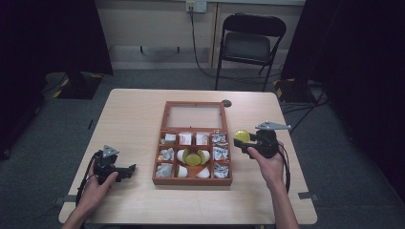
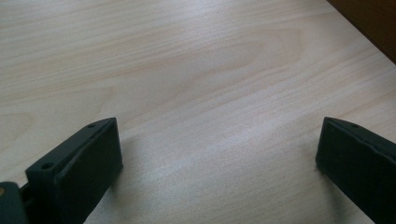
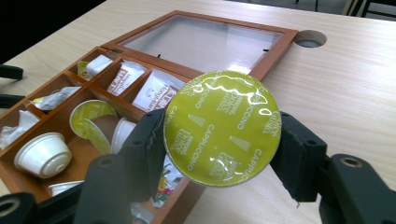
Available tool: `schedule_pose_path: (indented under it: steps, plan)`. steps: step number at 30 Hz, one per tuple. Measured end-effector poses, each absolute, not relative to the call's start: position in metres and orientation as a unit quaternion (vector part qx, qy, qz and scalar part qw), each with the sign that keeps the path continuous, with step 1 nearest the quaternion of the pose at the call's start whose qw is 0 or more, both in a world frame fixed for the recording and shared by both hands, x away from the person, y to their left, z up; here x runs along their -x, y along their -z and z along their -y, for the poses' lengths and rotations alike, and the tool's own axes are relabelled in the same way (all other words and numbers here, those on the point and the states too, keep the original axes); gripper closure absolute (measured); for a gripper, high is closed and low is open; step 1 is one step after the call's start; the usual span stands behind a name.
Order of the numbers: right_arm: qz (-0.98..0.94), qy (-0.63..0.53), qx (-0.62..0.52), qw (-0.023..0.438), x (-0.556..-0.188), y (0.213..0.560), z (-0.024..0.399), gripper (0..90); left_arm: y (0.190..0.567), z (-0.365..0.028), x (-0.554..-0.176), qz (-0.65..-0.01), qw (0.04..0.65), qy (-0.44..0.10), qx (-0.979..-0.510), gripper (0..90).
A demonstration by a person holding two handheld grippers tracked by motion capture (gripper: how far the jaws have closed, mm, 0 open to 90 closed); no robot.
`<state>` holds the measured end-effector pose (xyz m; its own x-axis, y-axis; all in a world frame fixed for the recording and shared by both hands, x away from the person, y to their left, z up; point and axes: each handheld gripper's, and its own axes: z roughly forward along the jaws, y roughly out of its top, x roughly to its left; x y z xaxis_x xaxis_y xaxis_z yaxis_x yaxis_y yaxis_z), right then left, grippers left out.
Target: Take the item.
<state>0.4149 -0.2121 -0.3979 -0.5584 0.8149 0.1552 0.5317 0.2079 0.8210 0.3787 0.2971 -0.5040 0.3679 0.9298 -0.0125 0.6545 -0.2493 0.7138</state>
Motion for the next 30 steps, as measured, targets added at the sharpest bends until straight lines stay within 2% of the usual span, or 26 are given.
schedule_pose_path:
  steps: [10, 30]
  plan:
    - [-0.762, -0.429, -0.459, 0.160, -0.421, 0.410, 0.220, 40.4, 0.504, -0.297, -0.379, -0.520, 0.323, -0.213, -0.761, 0.0]
    - [-0.776, -0.351, -0.503, 0.146, -0.440, 0.463, 0.223, 40.4, 0.504, -0.297, -0.379, -0.520, 0.323, -0.213, -0.761, 0.0]
